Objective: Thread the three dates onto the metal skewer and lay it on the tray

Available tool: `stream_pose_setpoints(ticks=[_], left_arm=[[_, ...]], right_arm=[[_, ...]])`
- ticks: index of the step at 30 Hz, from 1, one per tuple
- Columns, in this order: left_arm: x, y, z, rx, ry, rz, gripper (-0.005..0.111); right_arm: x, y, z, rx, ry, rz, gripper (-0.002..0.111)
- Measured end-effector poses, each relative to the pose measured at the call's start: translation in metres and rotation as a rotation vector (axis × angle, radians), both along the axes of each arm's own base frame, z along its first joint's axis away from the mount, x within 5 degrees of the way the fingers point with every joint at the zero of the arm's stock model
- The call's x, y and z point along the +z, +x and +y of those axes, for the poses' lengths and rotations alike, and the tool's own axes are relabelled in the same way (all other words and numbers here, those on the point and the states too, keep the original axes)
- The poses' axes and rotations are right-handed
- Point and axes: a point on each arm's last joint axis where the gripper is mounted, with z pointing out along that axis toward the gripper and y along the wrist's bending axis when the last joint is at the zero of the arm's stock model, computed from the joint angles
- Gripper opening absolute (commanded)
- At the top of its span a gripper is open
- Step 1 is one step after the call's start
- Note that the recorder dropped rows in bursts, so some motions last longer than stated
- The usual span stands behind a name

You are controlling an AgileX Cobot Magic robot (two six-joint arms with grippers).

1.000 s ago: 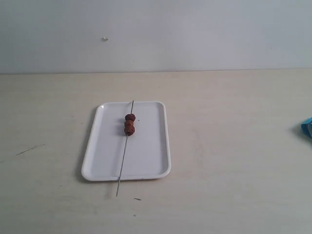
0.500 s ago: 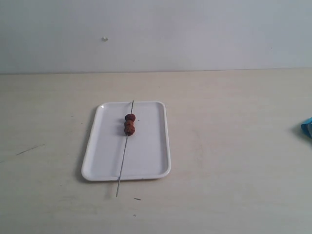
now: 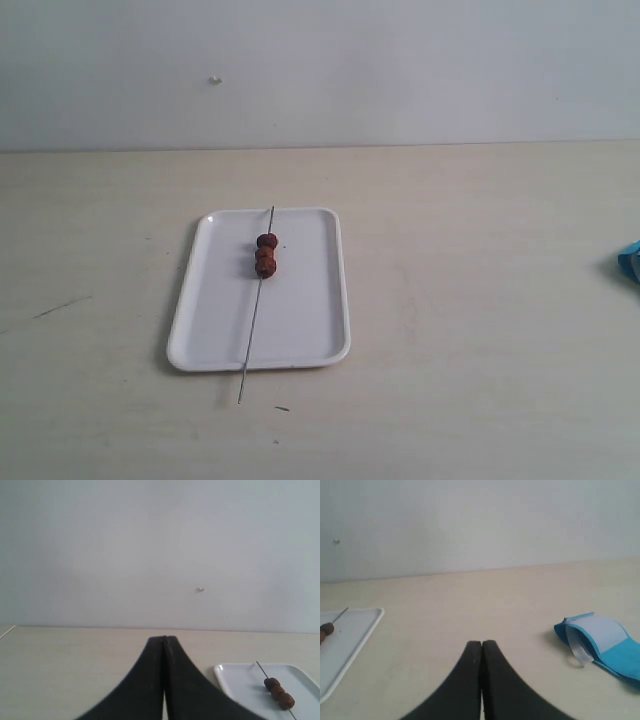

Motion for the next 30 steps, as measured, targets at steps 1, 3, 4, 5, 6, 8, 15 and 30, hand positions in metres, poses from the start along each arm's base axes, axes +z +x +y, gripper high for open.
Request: stream_pose_setpoints(ticks=[1, 3, 4, 5, 6, 8, 15, 30], left_arm=[[0.0000, 0.0000, 0.0000, 0.000, 0.000, 0.000, 0.000], [0.0000, 0.0000, 0.0000, 0.000, 0.000, 0.000, 0.000], [0.0000, 0.0000, 0.0000, 0.000, 0.000, 0.000, 0.000], [0.0000, 0.0000, 0.0000, 0.000, 0.000, 0.000, 0.000], [0.0000, 0.0000, 0.0000, 0.000, 0.000, 0.000, 0.000], [0.0000, 0.0000, 0.0000, 0.000, 0.000, 0.000, 0.000], [0.0000, 0.0000, 0.0000, 0.000, 0.000, 0.000, 0.000], [-0.0007, -0.0001, -0.0015, -0.021, -0.061, 0.012, 0.000]], right_arm=[[-0.0017, -0.0001, 0.0001, 0.001, -0.001, 0.012, 0.000], [-0.0027, -0.0003, 0.0002, 0.003, 0.000, 0.023, 0.000], [-0.0028, -0.0003, 0.0003, 0.003, 0.000, 0.025, 0.000], [-0.0029, -0.0003, 0.0003, 0.003, 0.001, 0.026, 0.000], [-0.0030, -0.0004, 0.0003, 0.003, 0.001, 0.027, 0.000], [-0.0030, -0.0004, 0.0003, 0.003, 0.001, 0.027, 0.000], [-0.0030, -0.0004, 0.0003, 0.003, 0.001, 0.027, 0.000], [-0.0032, -0.0004, 0.0003, 0.003, 0.003, 0.029, 0.000]])
